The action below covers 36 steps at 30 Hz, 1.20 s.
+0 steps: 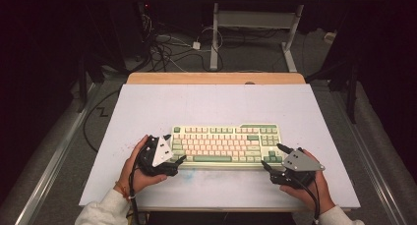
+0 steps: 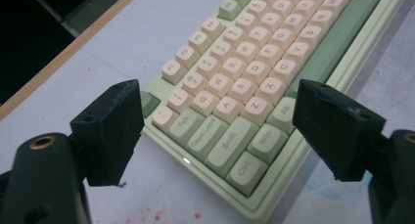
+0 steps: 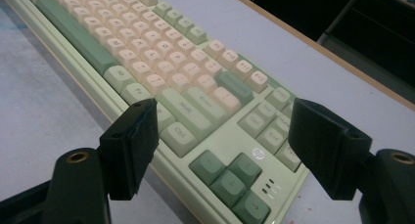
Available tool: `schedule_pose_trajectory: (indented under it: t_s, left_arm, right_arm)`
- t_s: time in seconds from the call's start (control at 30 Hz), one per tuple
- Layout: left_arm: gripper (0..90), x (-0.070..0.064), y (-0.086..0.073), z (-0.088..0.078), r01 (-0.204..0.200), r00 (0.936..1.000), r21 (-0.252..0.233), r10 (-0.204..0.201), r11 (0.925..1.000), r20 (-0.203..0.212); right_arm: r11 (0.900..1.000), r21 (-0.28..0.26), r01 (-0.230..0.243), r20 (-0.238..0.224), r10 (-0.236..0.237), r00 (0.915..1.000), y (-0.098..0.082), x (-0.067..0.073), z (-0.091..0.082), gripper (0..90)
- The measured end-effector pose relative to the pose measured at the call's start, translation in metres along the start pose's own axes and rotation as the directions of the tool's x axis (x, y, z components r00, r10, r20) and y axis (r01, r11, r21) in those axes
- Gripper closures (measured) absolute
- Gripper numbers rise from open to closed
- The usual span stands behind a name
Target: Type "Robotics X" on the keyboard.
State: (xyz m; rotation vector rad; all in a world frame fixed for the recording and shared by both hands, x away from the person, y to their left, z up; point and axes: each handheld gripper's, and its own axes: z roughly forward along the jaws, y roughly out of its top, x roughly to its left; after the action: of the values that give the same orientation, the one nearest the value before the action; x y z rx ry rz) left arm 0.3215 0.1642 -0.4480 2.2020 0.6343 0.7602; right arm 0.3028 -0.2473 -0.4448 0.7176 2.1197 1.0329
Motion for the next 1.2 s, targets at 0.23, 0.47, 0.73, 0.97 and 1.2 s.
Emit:
schedule_pose_trajectory:
  t_s: [0.23, 0.47, 0.73, 0.97, 1.2]
  left_arm:
    - [18.2, 0.003, -0.018, -0.007, 0.051, 0.9982, 0.026, -0.050, 0.9984, -0.032]
    - [18.2, 0.001, -0.032, -0.011, 0.064, 0.9975, 0.061, -0.062, 0.9961, -0.034]
    - [18.2, 0.000, -0.042, -0.014, 0.080, 0.9967, 0.091, -0.079, 0.9926, -0.021]
    - [18.2, 0.000, -0.041, -0.013, 0.097, 0.9953, 0.090, -0.095, 0.9913, -0.020]
    - [18.2, 0.000, -0.042, -0.010, 0.096, 0.9954, 0.103, -0.096, 0.9901, -0.006]
  right_arm:
    - [1.000, 0.004, -0.012, -0.017, 0.012, 0.9998, 0.000, -0.001, 0.001, 27.6]
    - [1.000, 0.013, -0.002, -0.025, 0.003, 0.9997, 0.003, -0.001, 0.007, 28.7]
    - [1.000, 0.018, -0.016, -0.050, 0.016, 0.9986, 0.013, -0.005, 0.014, 38.9]
    - [0.999, 0.019, -0.031, -0.125, 0.033, 0.9916, 0.025, -0.004, 0.021, 64.0]
    - [0.998, 0.058, -0.017, -0.176, 0.028, 0.9840, 0.036, -0.001, 0.039, 81.7]
